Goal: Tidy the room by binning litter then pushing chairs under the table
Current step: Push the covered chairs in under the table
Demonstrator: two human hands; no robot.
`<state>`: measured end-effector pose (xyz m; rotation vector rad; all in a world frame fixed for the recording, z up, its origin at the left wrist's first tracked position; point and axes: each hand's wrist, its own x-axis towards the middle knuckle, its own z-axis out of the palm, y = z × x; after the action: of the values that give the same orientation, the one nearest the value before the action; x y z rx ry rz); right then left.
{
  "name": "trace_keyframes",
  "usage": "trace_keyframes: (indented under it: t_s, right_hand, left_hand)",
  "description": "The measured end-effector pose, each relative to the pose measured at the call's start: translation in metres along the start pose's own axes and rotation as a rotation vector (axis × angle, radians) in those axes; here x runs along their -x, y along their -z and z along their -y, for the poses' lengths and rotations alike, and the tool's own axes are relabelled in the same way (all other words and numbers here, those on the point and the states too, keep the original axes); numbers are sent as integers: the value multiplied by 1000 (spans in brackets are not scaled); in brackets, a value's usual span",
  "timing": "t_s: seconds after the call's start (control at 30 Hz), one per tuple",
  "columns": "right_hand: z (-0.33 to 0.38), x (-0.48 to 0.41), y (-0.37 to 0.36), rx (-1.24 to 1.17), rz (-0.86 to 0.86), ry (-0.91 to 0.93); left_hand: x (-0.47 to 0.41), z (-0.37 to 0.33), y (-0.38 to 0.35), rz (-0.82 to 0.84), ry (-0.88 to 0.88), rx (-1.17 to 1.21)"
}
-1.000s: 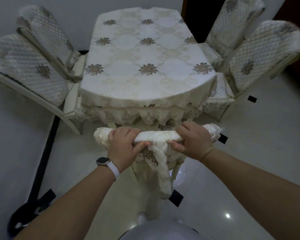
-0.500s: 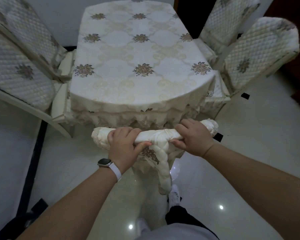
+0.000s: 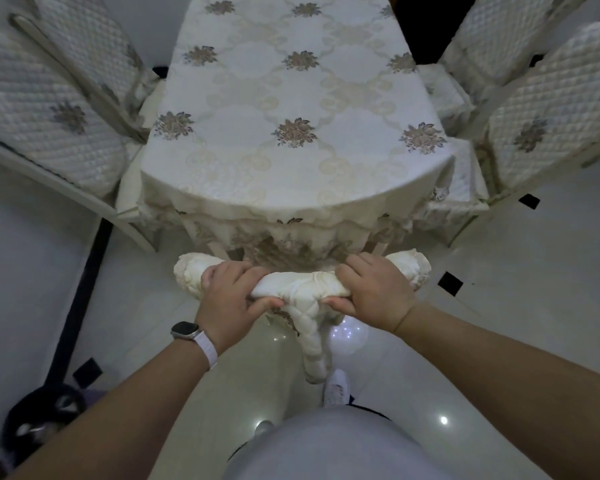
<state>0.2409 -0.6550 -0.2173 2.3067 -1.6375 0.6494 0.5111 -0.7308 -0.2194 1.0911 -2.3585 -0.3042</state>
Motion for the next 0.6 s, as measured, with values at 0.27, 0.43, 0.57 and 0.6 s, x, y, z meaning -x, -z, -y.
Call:
trace_keyframes:
  t_s: [0.27, 0.43, 0.57, 0.6]
  right_hand:
    - [3, 25, -6, -24, 75, 5]
    - [10, 32, 1, -22, 97, -20]
    - [24, 36, 11, -20, 193, -147]
    - [29, 38, 15, -24, 211, -193]
  left_hand:
    - [26, -9, -13, 25, 27, -22]
    - [36, -21, -13, 35, 74, -9]
    - [35, -26, -5, 80, 83, -6]
    - [36, -27, -4, 95, 86, -3]
